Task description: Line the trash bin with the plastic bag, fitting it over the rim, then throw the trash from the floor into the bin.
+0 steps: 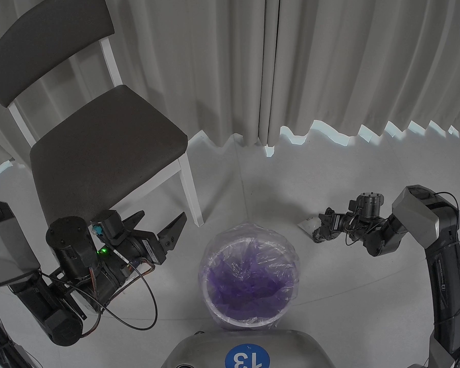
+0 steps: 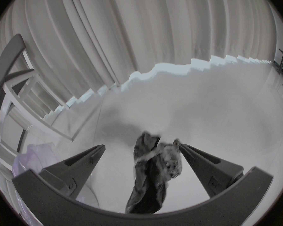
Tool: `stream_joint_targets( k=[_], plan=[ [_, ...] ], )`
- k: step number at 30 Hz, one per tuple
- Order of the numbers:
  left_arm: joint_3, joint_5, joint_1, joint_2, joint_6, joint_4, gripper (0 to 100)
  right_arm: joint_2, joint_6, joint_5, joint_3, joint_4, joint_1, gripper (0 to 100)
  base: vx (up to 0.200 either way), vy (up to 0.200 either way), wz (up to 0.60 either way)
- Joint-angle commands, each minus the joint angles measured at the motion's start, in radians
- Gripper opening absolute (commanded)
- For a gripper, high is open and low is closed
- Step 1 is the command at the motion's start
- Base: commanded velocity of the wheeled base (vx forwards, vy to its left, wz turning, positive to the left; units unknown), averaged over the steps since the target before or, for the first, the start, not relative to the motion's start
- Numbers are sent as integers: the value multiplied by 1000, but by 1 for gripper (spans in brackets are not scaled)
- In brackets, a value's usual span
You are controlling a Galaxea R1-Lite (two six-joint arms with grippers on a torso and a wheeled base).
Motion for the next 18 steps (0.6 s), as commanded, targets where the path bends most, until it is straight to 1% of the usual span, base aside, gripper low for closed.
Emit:
stream_joint_targets(
  k=[1, 6, 11, 18],
  plan=[
    [10, 1, -1, -14, 0, -18, 100, 27, 1, 1, -16, 4, 15, 100, 0, 0, 0],
    [13, 1, 0, -17, 0, -18, 100, 23, 1, -1, -15, 13, 17, 100, 0, 0, 0],
    [13, 1, 0, -14, 0, -18, 100, 17, -1, -15, -19, 120, 17, 100, 0, 0, 0],
    [13, 2, 2, -14, 0, -18, 100, 18, -2, -26, -27, 124, 17, 100, 0, 0, 0]
  ],
)
